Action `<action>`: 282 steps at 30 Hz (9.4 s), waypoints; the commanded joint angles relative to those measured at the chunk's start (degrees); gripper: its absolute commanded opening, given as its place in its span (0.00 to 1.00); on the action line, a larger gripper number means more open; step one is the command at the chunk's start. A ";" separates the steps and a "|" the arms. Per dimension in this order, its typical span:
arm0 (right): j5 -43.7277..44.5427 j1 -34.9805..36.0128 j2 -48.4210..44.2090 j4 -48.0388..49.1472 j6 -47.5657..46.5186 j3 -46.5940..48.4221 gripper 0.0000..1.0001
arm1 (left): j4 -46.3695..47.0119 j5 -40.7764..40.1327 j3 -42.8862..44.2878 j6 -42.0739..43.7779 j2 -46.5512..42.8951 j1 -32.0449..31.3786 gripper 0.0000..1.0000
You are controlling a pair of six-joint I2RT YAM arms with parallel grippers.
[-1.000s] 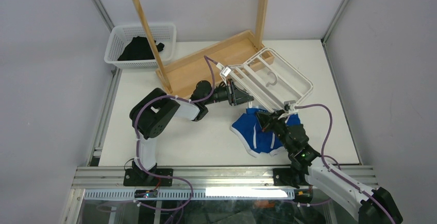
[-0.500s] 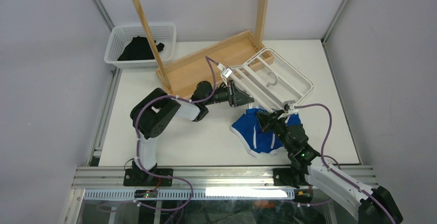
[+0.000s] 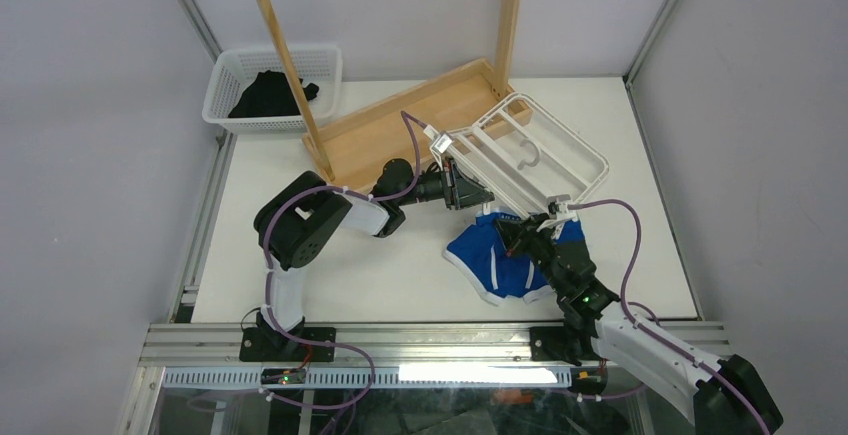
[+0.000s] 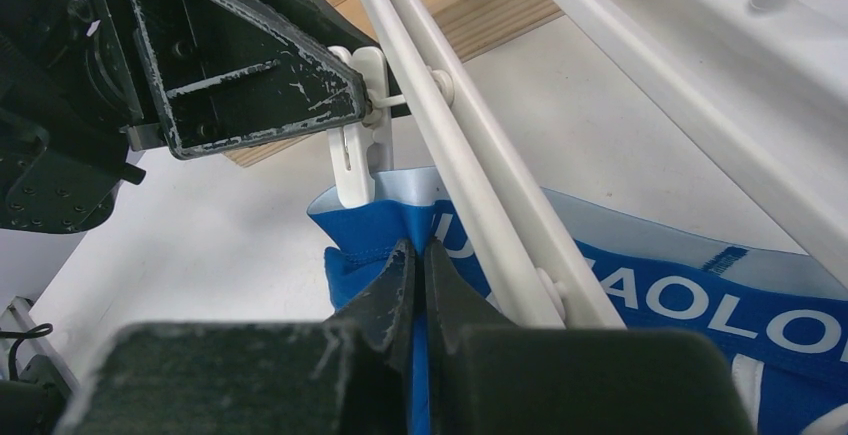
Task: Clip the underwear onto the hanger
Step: Clamp the underwear onto the hanger.
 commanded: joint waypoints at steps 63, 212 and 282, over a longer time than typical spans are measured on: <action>-8.41 -0.21 -1.62 -3.86 -4.86 1.95 0.00 | 12.48 2.14 -1.88 3.78 -1.44 -0.63 0.00; -8.33 -0.29 -3.68 -4.73 -2.62 3.58 0.00 | 21.94 4.55 -3.67 -1.40 1.45 -1.31 0.00; -6.12 -0.30 -7.30 -5.58 -1.05 3.84 0.00 | 22.46 5.39 -5.48 0.58 0.72 -1.65 0.51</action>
